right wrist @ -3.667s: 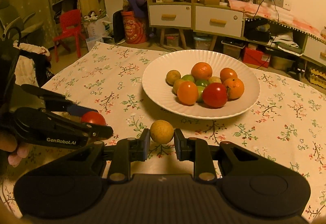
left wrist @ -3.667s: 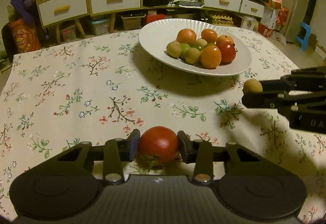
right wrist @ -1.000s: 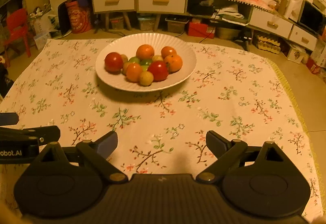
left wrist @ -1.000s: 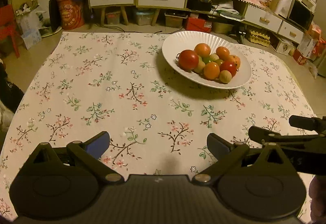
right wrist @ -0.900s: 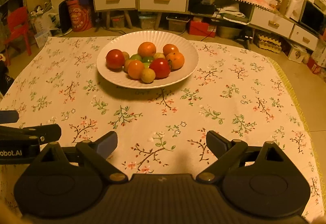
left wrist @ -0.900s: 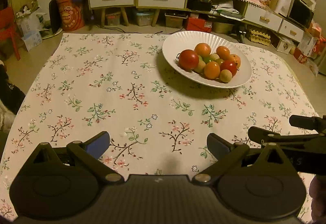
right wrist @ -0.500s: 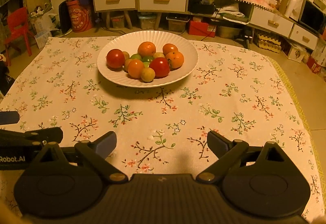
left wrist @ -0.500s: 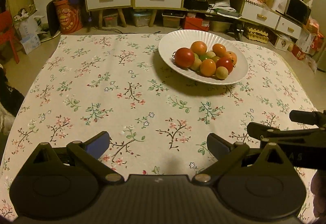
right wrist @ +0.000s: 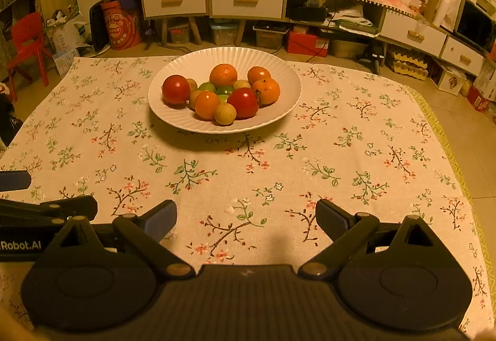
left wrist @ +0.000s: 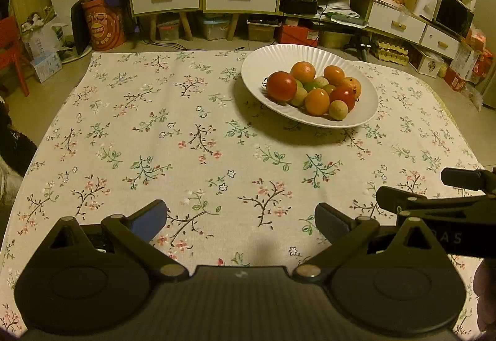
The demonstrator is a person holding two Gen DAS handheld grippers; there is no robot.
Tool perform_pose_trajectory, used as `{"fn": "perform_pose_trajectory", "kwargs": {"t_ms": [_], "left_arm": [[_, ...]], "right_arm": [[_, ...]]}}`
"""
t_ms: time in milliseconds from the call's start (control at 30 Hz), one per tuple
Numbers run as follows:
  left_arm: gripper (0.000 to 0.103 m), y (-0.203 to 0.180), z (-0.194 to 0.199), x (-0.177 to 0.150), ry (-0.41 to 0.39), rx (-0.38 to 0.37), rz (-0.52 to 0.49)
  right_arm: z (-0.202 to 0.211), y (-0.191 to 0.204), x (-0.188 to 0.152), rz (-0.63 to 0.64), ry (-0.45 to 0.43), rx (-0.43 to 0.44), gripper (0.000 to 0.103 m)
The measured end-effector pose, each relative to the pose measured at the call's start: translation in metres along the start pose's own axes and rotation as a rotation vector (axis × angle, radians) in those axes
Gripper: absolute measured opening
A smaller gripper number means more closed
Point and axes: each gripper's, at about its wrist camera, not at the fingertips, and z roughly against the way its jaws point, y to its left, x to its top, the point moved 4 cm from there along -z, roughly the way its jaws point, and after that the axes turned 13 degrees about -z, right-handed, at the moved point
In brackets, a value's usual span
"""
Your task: Organize fruits
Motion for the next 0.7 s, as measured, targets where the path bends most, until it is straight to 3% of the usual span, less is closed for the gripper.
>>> {"fn": "perform_pose_trajectory", "kwargs": {"t_ms": [700], "left_arm": [[0.1,-0.0008,0.0013,-0.0003,-0.009,0.001,-0.001]], "right_arm": [[0.0026,-0.0026,0.001,-0.01,-0.009,-0.002,0.096]]}}
